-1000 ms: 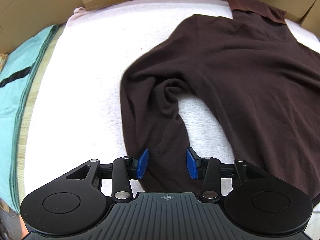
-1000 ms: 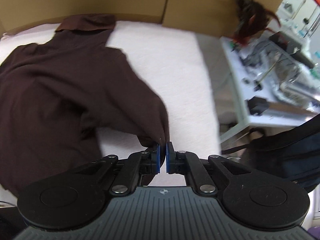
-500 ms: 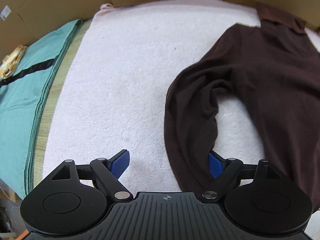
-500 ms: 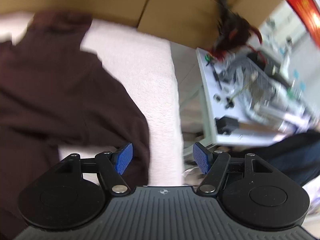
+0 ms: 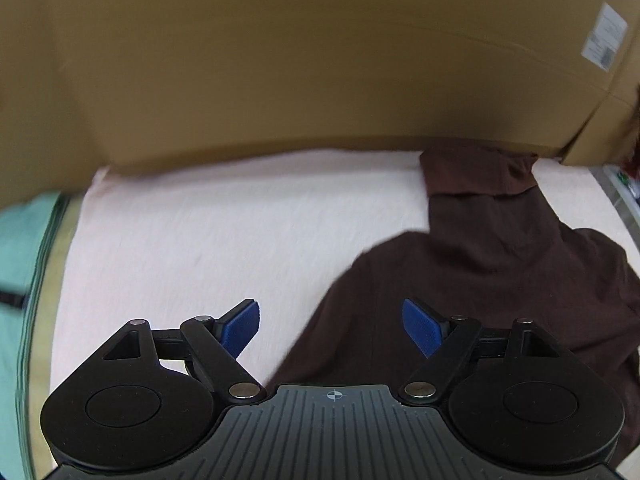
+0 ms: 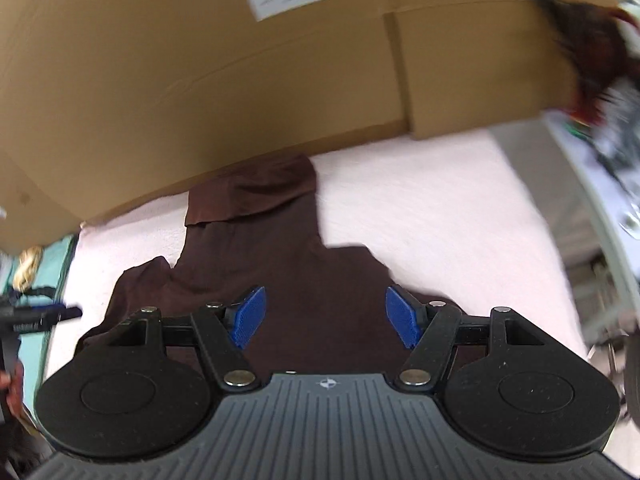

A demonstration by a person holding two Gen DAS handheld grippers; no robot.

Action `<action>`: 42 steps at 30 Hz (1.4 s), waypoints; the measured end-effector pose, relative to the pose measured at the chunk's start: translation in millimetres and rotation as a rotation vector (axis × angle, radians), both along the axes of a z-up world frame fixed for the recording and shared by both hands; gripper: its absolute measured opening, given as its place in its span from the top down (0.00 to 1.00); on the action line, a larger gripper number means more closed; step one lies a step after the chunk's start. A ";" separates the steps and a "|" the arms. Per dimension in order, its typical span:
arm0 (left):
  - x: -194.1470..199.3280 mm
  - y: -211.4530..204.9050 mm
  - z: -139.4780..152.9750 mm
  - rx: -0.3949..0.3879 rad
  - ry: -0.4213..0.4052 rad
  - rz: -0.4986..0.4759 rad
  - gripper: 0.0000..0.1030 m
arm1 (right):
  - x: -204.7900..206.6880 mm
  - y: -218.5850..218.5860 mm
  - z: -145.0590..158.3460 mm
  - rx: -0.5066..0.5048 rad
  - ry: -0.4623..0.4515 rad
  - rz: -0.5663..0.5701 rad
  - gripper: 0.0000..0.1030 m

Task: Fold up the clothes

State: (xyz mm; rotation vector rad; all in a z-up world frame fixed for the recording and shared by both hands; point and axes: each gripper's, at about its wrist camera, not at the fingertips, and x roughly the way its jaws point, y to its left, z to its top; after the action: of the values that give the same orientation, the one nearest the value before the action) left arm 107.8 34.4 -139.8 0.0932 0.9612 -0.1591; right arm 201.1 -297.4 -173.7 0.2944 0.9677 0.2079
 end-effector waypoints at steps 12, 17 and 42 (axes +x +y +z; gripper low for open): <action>69.0 -45.0 -47.5 0.126 0.063 -0.360 0.13 | 107.4 53.8 -61.2 -0.102 0.100 0.127 0.31; 79.5 -41.7 -60.3 0.112 0.083 -0.368 0.13 | 113.5 58.2 -75.4 -0.092 0.132 0.114 0.31; 118.2 -50.4 -67.8 0.246 0.005 -0.318 1.00 | 135.4 82.5 -41.9 -0.170 -0.084 0.027 0.93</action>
State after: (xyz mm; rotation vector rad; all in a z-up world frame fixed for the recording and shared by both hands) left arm 225.9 -16.0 -207.7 0.4734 0.9630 -0.3331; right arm 336.5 -214.9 -215.6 0.1160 0.9007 0.1605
